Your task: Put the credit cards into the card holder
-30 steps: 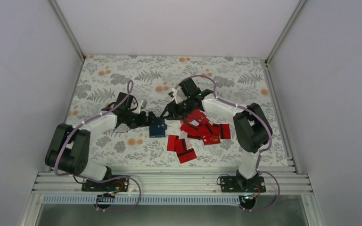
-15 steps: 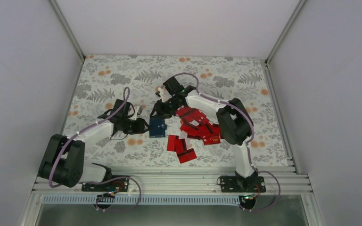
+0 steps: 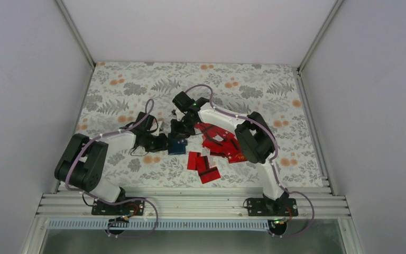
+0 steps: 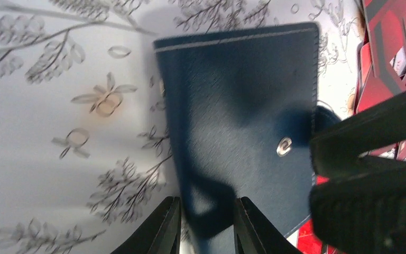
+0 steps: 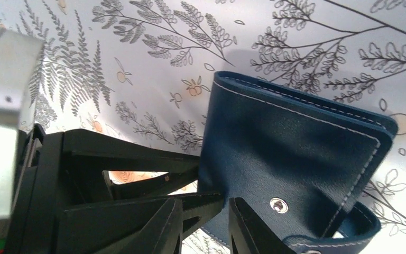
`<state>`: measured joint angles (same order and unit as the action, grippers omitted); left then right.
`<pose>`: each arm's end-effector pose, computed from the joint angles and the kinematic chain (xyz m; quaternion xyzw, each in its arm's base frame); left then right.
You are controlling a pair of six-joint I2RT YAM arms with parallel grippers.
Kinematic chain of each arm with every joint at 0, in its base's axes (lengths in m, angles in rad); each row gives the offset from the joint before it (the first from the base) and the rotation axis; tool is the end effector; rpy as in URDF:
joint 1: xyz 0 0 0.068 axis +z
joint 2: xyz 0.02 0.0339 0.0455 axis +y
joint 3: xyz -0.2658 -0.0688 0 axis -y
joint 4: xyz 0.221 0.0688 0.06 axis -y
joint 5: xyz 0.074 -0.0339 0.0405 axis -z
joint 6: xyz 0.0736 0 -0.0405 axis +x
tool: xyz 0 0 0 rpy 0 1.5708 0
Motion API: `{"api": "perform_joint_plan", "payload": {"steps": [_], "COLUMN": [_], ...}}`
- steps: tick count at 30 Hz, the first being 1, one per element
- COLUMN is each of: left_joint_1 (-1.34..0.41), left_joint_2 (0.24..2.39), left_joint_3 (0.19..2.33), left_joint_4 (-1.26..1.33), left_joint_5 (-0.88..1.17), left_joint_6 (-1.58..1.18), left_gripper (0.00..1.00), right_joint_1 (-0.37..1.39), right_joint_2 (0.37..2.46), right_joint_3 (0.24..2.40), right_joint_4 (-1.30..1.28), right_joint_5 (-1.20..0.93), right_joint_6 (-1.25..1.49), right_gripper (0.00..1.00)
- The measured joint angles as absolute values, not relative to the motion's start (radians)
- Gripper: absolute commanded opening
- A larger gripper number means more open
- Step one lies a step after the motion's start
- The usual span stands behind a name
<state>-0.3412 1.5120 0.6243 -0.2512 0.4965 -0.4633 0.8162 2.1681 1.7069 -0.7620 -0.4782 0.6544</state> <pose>0.2224 -0.1162 0.1193 -0.0052 0.9483 -0.3022 0.0972 0.2778 0.3449 0.1576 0.1182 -0.9505 -0.2857 0.0319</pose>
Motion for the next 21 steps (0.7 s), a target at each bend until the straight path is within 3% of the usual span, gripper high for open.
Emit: {"api": "perform_joint_plan", "payload": {"steps": [21], "left_joint_1": [-0.363], "left_joint_2": [1.559], "left_joint_3": [0.665], "left_joint_4": [-0.237], "left_joint_5": [0.477], "left_joint_6": [-0.466], "left_gripper": [0.19], "right_joint_1": [0.816], "right_joint_2": [2.136], "right_joint_3": [1.688], "right_joint_4": [-0.865], "right_joint_5": [-0.349], "right_joint_6": [0.582], "right_gripper": [0.23]}}
